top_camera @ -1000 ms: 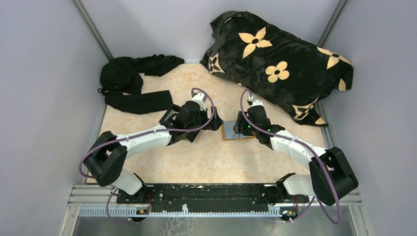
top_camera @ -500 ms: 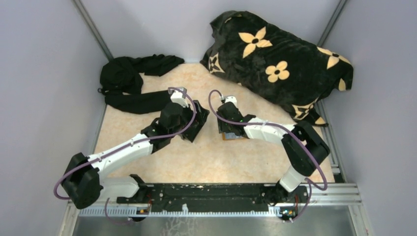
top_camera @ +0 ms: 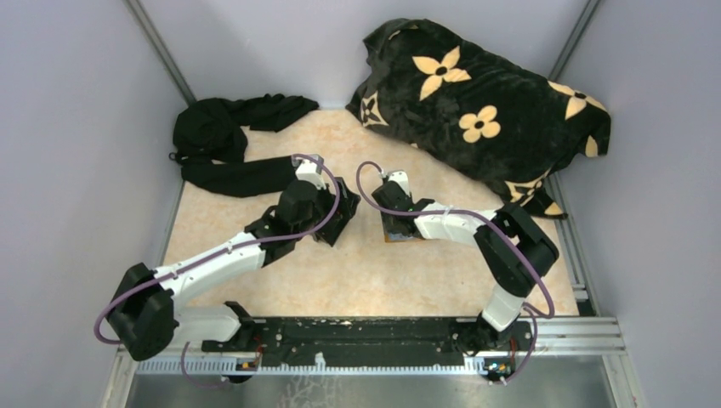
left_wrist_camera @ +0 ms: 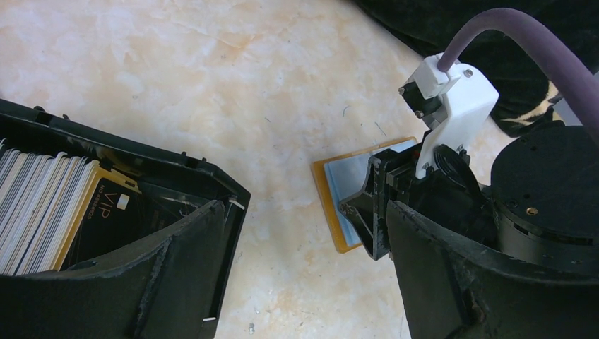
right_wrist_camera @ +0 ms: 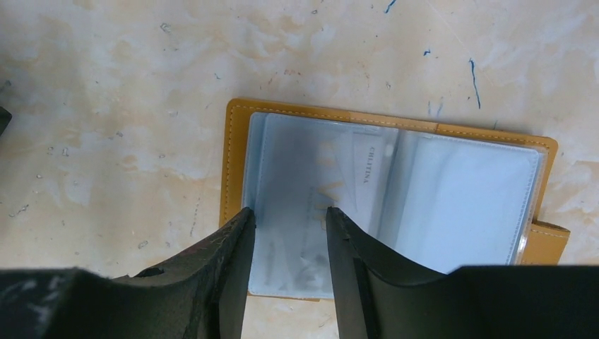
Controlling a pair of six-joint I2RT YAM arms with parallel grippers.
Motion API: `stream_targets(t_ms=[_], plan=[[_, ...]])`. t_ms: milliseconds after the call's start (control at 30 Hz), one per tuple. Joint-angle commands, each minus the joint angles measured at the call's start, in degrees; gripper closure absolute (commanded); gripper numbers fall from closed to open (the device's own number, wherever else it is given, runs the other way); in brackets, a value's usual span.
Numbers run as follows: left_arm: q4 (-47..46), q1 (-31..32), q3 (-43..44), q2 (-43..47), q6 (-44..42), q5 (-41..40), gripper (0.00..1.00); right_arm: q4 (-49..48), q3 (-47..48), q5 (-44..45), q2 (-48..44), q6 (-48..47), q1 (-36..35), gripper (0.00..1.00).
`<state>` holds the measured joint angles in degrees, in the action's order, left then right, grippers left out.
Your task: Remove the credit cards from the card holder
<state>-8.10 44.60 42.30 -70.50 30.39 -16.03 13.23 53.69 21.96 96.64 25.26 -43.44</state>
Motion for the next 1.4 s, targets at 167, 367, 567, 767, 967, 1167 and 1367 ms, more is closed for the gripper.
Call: stream_targets(t_ms=[167, 367, 567, 767, 967, 1167, 1367], plan=[[-0.4, -0.6, 0.1, -0.6, -0.5, 0.6, 0.1, 0.3, -1.3, 0.0, 1.9, 1.4, -0.7, 0.81], [-0.4, -1.0, -0.1, -0.8, -0.6, 0.7, 0.1, 0.5, -2.0, -0.1, 2.1, 2.2, -0.7, 1.0], [-0.7, -1.2, -0.2, -1.2, -0.4, 1.6, 0.1, -2.5, -3.9, -4.7, -3.9, 3.9, 0.1, 1.0], [-2.6, -1.3, 0.0, -3.3, -0.6, 5.2, 0.1, -7.1, -5.7, -15.4, -11.0, 4.9, 4.0, 1.0], [-4.8, -1.3, 0.0, -5.0, -0.5, 8.3, 0.1, -13.2, -9.6, -26.3, -13.6, 7.9, 8.9, 1.0], [-6.0, -1.4, 0.5, -6.7, -0.2, 10.8, 0.1, -21.9, -15.6, -37.5, -15.7, 13.9, 14.8, 1.0], [-6.8, -1.4, 0.7, -7.4, -0.1, 11.7, 0.1, -33.0, -21.8, -47.1, -15.5, 20.9, 19.9, 1.0]])
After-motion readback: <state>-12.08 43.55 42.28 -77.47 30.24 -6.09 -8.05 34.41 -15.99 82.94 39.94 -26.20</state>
